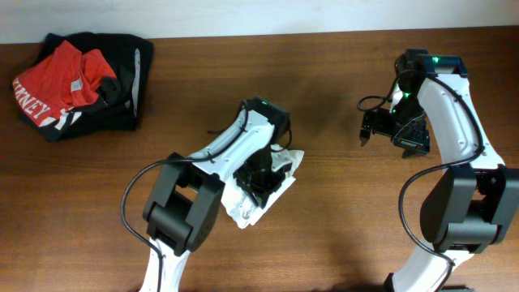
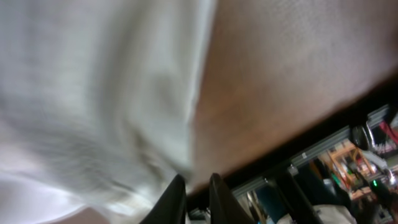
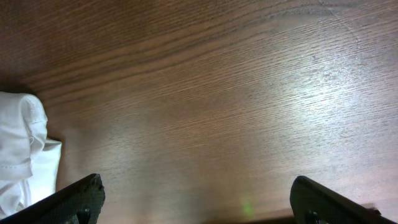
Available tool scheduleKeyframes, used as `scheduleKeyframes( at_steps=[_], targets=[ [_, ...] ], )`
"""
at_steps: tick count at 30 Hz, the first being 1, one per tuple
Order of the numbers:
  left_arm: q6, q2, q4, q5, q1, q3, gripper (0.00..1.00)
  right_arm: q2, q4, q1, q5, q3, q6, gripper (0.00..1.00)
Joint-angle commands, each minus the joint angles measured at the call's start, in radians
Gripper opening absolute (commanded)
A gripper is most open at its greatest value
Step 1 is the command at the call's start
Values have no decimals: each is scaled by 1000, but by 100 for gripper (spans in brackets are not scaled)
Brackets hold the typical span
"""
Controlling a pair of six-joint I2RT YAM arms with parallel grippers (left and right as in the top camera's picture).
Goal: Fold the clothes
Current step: 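Release the bundle and lift the left gripper away, then grasp the folded white T-shirt bundle with the left gripper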
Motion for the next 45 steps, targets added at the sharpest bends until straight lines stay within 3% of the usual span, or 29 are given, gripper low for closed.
scheduleKeyframes(
  at_steps=[1, 2, 7, 10, 12, 16, 20, 31, 34, 37, 38, 40, 41, 45],
  targets=[
    [10, 1, -90, 50, -40, 5, 16, -3, -1, -5, -6, -3, 0, 99],
    [22, 1, -114, 51, -42, 5, 0, -3, 2, -5, -6, -3, 0, 99],
    [49, -11, -154, 50, -9, 96, 0, -3, 4, -5, -6, -3, 0, 99],
    [45, -14, -138, 10, 98, 198, 0, -3, -2, -5, -6, -3, 0, 99],
    [45, -13, -63, -32, 195, 200, 1, -3, -2, -5, -6, -3, 0, 99],
    [47, -6, 83, 39, 279, 116, 0, -3, -1, -5, -6, -3, 0, 98],
    [95, -6, 202, 215, 227, -51, 0, -3, 6, -5, -6, -3, 0, 99],
    [98, -5, 234, 203, 60, -111, 4, -3, 13, -5, -6, -3, 1, 99],
    [99, -5, 150, 203, 64, -47, 0, -3, 14, -5, -6, -3, 0, 99],
    [114, -8, 25, 195, 95, 166, 1, -3, 18, -5, -6, -3, 1, 99],
    [113, -8, -10, 168, 113, 247, 12, -3, 17, -5, -6, -3, 0, 99],
    [113, -8, -56, 96, 167, 393, 87, -3, 13, -5, -6, -3, 0, 99],
    [113, -8, -60, 69, 194, 427, 99, -3, 11, -5, -6, -3, 0, 99],
    [114, 0, -54, 12, 379, 456, 99, -3, 7, -5, -6, -3, 1, 99]
  ],
)
